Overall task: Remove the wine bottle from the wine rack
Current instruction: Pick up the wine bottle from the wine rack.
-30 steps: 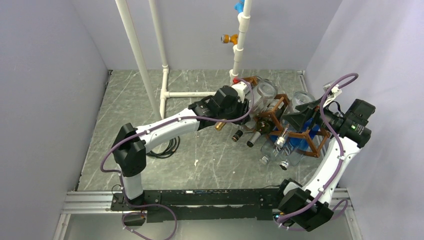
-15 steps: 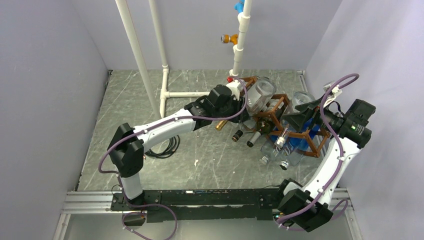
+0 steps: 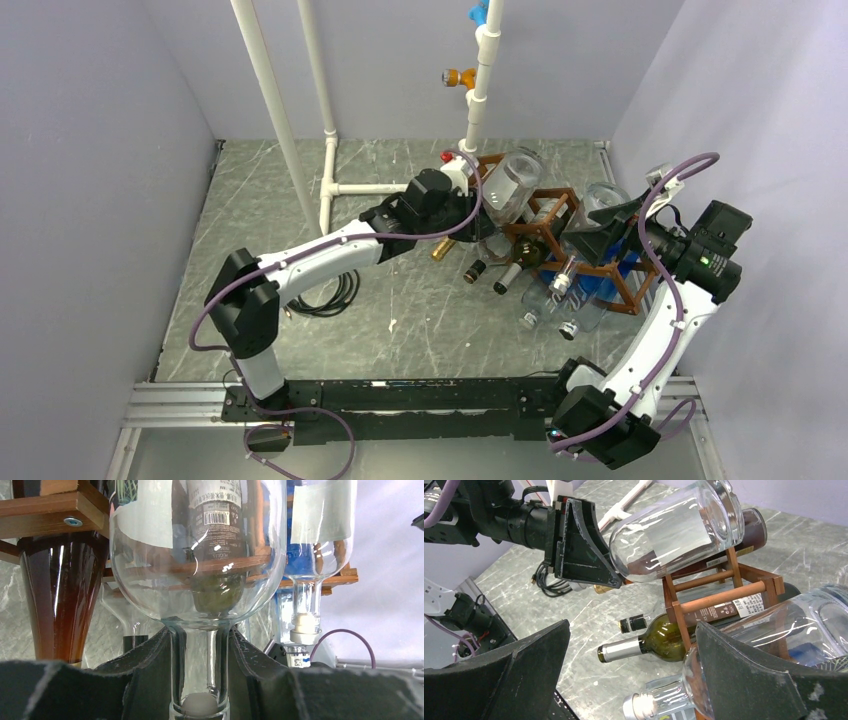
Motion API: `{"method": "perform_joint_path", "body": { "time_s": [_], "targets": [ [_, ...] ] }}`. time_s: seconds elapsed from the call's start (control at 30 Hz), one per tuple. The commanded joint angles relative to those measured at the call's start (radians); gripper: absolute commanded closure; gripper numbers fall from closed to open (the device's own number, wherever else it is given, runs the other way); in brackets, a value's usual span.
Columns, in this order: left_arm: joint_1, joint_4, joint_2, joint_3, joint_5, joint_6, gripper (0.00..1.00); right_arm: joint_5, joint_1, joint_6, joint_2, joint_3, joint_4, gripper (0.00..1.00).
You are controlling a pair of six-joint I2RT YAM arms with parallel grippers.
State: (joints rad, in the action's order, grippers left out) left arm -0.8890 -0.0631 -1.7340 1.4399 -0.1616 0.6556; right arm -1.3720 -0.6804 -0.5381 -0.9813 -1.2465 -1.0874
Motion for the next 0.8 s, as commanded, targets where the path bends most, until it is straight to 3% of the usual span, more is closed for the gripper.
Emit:
{"method": "perform_joint_path", "body": {
  "time_s": [0.0, 0.77],
  "targets": [
    [0.041, 0.276, 0.124, 0.024, 0.039, 0.028, 1.0, -0.04, -0.005, 0.012, 0.013, -0.007, 0.041, 0.0],
    [0.056, 0.298, 0.295, -0.012, 0.004, 0.046, 1.0, -0.025, -0.005, 0.023, 0.024, 0.008, 0.061, 0.0]
  ]
}}
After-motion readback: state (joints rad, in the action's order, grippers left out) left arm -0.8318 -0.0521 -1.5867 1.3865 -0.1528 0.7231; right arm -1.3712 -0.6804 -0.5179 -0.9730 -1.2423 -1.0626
